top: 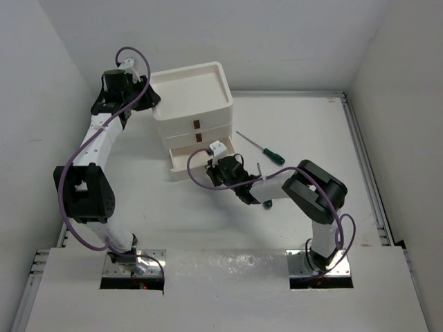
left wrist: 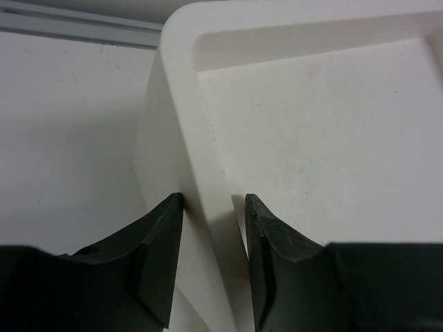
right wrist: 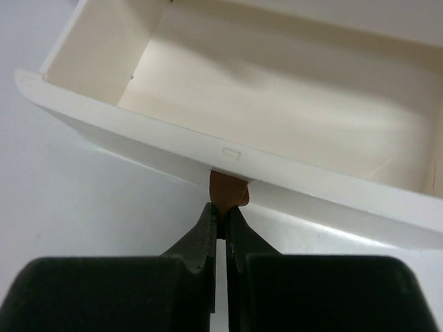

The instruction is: Sort the tools into containers

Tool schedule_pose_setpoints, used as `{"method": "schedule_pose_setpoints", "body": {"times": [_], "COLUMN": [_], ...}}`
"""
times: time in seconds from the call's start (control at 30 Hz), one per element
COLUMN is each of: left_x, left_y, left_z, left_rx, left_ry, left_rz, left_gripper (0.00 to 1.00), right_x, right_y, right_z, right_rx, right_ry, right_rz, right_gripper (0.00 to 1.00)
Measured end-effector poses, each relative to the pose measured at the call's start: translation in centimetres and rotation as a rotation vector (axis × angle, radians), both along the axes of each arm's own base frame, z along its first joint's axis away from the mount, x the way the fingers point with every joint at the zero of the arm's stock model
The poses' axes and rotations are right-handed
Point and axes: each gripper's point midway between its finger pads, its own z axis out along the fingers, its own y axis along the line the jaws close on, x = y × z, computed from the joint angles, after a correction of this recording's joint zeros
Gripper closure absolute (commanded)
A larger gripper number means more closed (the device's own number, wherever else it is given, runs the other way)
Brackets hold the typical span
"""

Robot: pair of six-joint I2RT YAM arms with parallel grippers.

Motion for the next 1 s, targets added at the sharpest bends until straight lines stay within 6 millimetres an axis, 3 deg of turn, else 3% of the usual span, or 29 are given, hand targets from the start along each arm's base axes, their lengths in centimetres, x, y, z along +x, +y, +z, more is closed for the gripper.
{"method": "schedule_pose_setpoints", "body": {"times": [0.1, 0.13, 0.17, 0.2, 0.33, 0.37, 0.47, 0.53, 0.6, 0.63, 0.67, 0.7, 0.77, 0.87, 1.0], "left_x": [0.0, 0.0, 0.0, 0.0, 0.0, 0.0, 0.1, 0.1, 0.1, 0.1, 0.1, 0.1, 0.2, 0.3, 0.3], "left_y": [0.1, 0.1, 0.1, 0.1, 0.1, 0.1, 0.1, 0.0, 0.1, 0.1, 0.1, 0.1, 0.1, 0.1, 0.1], "left_z": [0.0, 0.0, 0.0, 0.0, 0.1, 0.1, 0.1, 0.1, 0.1, 0.1, 0.1, 0.1, 0.1, 0.1, 0.1], "left_rx": [-0.004, -0.005, -0.006, -0.006, -0.005, -0.005, -0.006, -0.007, -0.007, -0.006, -0.006, -0.005, -0.005, -0.003, -0.002], "left_ry": [0.002, 0.002, 0.003, 0.003, 0.004, 0.004, 0.006, 0.007, 0.007, 0.008, 0.009, 0.01, 0.012, 0.015, 0.016], "left_rz": [0.009, 0.012, 0.012, 0.012, 0.013, 0.012, 0.012, 0.012, 0.012, 0.013, 0.013, 0.012, 0.012, 0.011, 0.01], "left_gripper": [1.0, 1.0, 1.0, 1.0, 1.0, 1.0, 1.0, 1.0, 1.0, 1.0, 1.0, 1.0, 1.0, 1.0, 1.0], "right_x": [-3.6, -4.5, -5.2, -5.6, -6.6, -6.7, -7.3, -7.6, -7.8, -7.7, -7.1, -6.3, -3.4, 0.4, 3.2], "right_y": [0.2, 0.2, 0.3, 0.5, 0.0, -0.4, -1.7, -3.0, -4.7, -5.6, -7.0, -8.6, -13.0, -19.4, -24.3], "right_z": [-0.2, -0.2, 0.0, 0.4, 2.9, 3.8, 6.7, 8.9, 11.4, 12.4, 13.2, 13.7, 14.1, 13.3, 10.4], "right_rx": [-0.036, -0.045, -0.046, -0.038, -0.051, -0.063, -0.081, -0.086, -0.081, -0.067, -0.051, -0.037, -0.036, -0.073, -0.145], "right_ry": [0.004, 0.006, 0.0, 0.0, -0.019, -0.021, -0.043, -0.065, -0.092, -0.096, -0.085, -0.07, -0.028, 0.046, 0.185], "right_rz": [0.067, 0.081, 0.092, 0.1, 0.138, 0.14, 0.135, 0.111, 0.073, 0.053, 0.021, -0.021, -0.142, -0.312, -0.378], "right_gripper": [1.0, 0.92, 0.65, 0.55, 0.38, 0.29, 0.24, 0.41, 0.54, 0.53, 0.48, 0.32, 0.19, 0.07, 0.04]}}
